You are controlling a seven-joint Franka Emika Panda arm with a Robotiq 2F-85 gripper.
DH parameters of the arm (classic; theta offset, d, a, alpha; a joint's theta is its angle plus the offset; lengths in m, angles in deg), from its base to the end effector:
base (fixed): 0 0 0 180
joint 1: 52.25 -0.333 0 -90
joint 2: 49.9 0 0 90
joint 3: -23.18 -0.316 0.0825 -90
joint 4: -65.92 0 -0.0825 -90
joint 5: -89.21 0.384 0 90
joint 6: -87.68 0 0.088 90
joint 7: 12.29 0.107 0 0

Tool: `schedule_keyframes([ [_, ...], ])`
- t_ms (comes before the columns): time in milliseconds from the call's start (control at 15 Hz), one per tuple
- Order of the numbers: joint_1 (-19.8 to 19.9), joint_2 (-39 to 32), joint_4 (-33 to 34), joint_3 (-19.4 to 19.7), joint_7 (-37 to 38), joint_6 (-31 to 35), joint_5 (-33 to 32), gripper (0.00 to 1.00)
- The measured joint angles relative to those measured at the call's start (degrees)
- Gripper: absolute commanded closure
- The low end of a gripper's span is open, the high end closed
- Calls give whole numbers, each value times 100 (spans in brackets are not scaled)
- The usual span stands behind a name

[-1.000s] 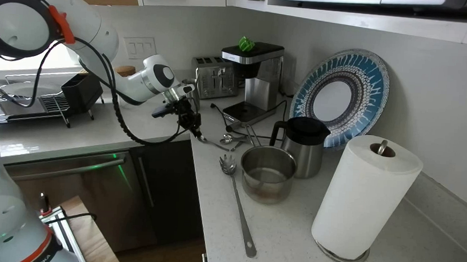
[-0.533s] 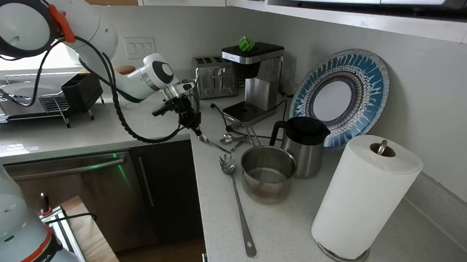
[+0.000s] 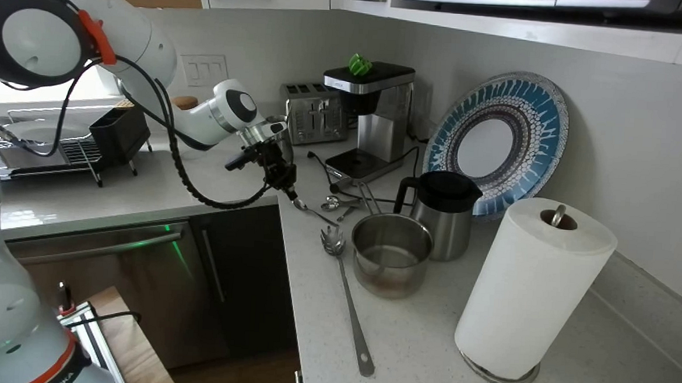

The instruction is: Pick up one silver spoon and put it in the silver pot

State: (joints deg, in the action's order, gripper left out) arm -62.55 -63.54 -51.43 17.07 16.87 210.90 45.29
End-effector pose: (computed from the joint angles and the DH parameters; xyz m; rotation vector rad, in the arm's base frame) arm 0.5638 0.1347 0.3219 2.5338 0.3211 0.1492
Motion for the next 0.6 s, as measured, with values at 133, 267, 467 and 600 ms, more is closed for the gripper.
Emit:
schedule_keyframes([
  [133,0,-112,62,24,0,2,-3,66],
  [267,-1,-182,115,34,0,3,-3,52],
  [467,-16,-208,159,39,5,2,-3,28],
  [600,-35,-216,181,46,6,-3,-3,33],
])
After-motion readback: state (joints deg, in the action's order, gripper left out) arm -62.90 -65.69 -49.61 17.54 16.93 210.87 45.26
